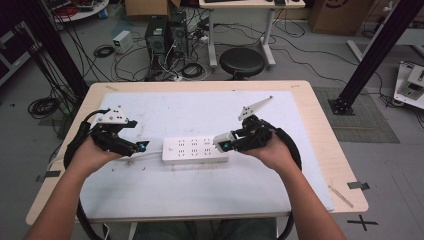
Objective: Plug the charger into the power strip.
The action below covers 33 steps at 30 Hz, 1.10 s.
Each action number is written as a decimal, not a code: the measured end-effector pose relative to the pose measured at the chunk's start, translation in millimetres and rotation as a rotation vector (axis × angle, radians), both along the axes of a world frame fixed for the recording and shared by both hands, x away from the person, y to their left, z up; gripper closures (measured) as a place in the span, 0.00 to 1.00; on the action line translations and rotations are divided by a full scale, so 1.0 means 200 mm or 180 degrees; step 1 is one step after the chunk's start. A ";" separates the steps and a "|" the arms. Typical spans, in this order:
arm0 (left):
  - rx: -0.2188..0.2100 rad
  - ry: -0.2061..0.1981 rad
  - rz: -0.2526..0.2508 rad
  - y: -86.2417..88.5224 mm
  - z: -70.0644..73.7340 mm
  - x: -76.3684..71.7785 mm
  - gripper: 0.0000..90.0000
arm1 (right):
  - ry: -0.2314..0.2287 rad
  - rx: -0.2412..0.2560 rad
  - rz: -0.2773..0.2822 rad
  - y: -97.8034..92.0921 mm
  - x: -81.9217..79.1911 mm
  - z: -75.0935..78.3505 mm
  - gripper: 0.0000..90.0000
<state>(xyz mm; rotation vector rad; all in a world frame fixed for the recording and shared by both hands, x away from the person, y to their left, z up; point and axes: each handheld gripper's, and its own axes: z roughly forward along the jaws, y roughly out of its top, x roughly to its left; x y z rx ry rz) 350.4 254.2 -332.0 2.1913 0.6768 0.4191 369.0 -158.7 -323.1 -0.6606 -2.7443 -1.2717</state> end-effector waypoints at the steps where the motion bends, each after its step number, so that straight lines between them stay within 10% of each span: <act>1: 0.0016 0.0015 -0.0004 0.01 0.00 0.00 0.19 | -0.0001 -0.0026 0.0000 0.01 0.01 0.01 0.71; 19: 0.0031 0.0025 0.0106 0.06 -0.03 -0.02 0.19 | -0.0254 -0.1040 -0.0326 0.26 0.19 0.05 0.71; 33: 0.0049 0.0047 0.0114 0.09 -0.04 -0.05 0.19 | -0.0240 -0.1728 0.0328 0.34 0.28 0.01 0.71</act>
